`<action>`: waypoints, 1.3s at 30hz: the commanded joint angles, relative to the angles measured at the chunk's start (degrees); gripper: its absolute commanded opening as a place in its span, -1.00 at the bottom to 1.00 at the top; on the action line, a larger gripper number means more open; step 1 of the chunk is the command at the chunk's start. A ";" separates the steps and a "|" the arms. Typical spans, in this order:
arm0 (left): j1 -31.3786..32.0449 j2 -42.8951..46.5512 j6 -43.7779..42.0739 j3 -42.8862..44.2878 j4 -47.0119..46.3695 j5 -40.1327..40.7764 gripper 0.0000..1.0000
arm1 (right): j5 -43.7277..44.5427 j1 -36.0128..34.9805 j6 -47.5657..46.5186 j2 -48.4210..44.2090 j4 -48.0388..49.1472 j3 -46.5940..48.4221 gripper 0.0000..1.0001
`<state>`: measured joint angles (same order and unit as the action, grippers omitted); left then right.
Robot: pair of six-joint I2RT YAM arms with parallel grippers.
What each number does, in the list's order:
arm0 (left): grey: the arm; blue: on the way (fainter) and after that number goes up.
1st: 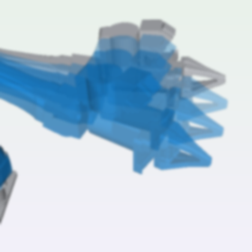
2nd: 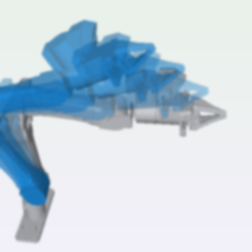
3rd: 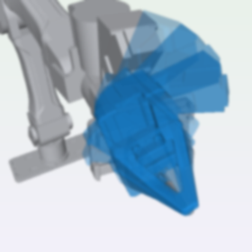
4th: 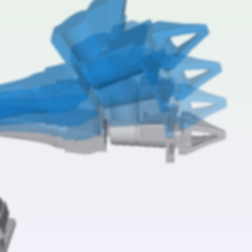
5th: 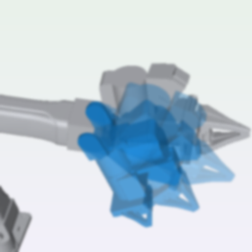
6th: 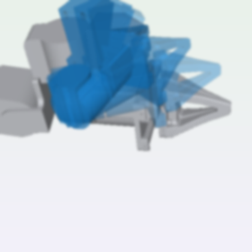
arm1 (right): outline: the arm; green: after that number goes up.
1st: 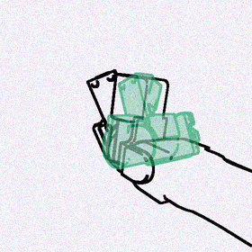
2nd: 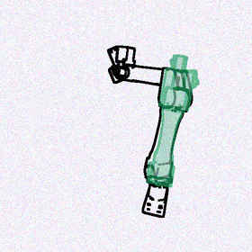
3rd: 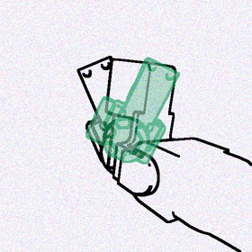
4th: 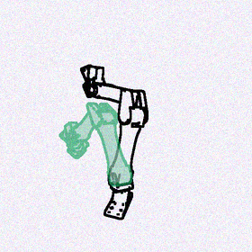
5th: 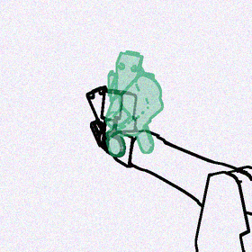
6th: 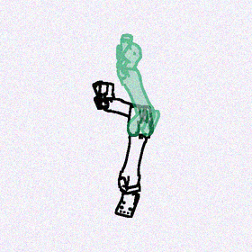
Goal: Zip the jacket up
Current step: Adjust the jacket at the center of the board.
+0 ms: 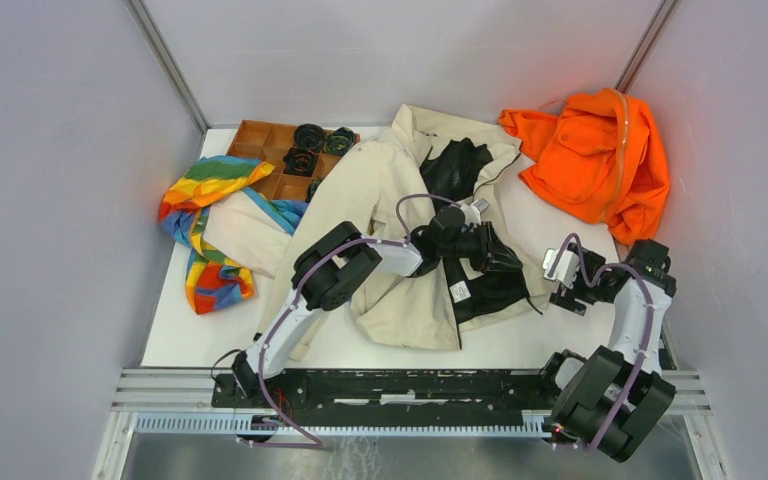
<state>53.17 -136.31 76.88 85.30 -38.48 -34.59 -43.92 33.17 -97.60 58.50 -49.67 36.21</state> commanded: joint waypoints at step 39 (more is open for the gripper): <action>1.30 -2.11 -0.75 4.78 3.30 -2.41 -0.33 | 11.08 -10.49 55.95 5.25 13.40 0.80 0.51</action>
<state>54.08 -138.06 76.84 88.16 -34.68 -35.75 -36.64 23.27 -47.27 63.07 -42.00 37.41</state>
